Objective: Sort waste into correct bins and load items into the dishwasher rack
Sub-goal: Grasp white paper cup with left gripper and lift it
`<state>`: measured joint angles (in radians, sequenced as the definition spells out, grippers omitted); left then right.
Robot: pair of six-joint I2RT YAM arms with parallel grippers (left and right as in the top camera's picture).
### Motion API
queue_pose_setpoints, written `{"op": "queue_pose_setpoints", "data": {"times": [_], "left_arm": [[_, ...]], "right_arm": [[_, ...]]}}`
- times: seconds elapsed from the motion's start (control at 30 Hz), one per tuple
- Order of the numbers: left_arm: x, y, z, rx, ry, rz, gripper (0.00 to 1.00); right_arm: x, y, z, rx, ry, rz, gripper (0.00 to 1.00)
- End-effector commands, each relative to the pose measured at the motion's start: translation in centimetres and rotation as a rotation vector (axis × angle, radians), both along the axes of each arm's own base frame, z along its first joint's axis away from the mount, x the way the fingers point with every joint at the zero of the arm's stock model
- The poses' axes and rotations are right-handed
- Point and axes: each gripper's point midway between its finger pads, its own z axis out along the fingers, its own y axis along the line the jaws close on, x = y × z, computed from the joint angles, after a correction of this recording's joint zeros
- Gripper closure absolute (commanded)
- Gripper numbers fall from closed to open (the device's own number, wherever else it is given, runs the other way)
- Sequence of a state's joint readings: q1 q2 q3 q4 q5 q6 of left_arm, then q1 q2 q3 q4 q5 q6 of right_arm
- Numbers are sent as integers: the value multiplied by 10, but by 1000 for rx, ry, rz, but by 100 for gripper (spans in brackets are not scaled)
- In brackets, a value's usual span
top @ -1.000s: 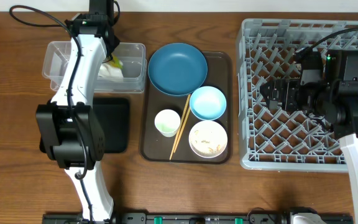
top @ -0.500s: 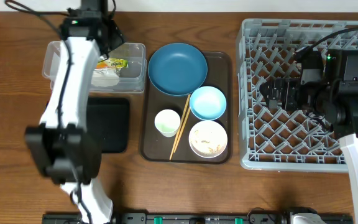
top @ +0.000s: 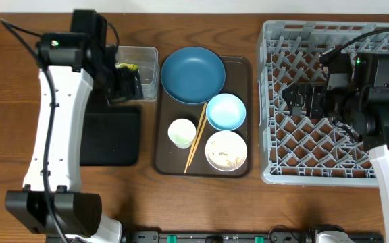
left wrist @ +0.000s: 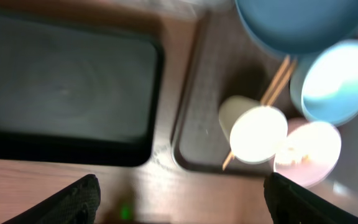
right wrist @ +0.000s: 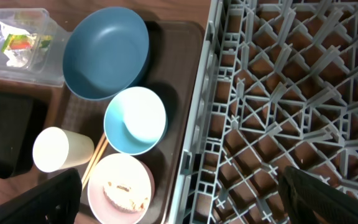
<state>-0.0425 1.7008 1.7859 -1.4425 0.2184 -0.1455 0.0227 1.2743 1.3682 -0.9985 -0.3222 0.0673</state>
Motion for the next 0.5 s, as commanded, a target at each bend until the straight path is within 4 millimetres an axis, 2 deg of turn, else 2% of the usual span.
{"op": "queue_pose_setpoints", "data": {"times": [0.0,0.23,0.37,0.47], "left_arm": [[-11,-30,-24,-148,54,-188,14],[-3,-54,-84,-175,35,-236,14],[-3,-67,-101,-150,32,-247,17],[-4,-59,-113,-36,49,-226,19]], "right_arm": [[2,1,7,11,-18,-2,1],[2,1,7,11,-14,-1,1],[1,1,6,11,-8,-1,1],[0,1,6,11,-6,-2,1]]}}
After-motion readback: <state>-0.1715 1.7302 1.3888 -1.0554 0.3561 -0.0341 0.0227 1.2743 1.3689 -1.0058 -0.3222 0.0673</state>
